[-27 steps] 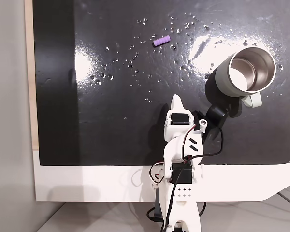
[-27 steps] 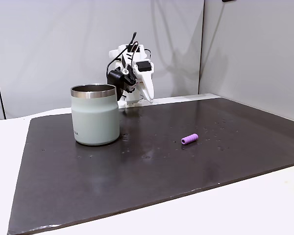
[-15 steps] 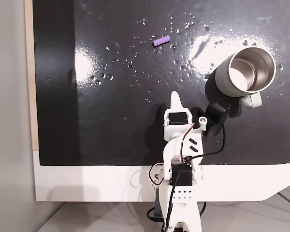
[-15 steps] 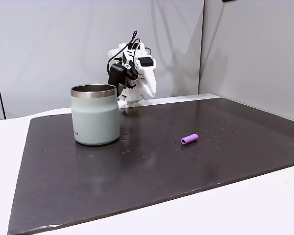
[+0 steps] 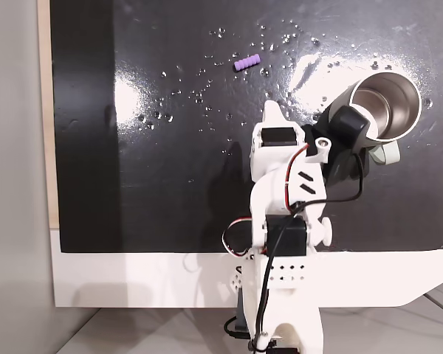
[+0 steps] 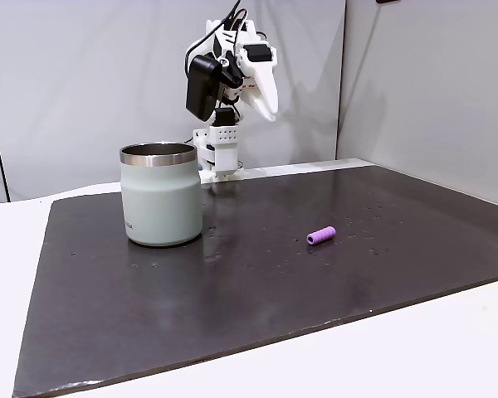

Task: Grasp a pengrip and put it in the cup.

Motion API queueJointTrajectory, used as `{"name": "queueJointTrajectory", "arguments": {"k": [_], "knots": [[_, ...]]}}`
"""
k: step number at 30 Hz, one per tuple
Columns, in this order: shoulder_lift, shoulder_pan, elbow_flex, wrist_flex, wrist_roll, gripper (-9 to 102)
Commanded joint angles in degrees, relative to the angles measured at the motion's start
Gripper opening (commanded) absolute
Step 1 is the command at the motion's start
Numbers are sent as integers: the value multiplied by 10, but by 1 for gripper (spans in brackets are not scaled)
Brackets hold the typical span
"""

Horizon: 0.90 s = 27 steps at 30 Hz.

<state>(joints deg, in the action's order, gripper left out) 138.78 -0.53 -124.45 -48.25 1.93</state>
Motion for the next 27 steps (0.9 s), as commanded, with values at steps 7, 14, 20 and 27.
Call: {"name": "queueJointTrajectory", "arguments": {"k": [7,14,20,27], "knots": [[-255,1,279,-73,43,6],[-431,-5,458,-178,63,17],[-541,-18,570,-226,88,19],[-675,-34,708,-278,98,18]]}}
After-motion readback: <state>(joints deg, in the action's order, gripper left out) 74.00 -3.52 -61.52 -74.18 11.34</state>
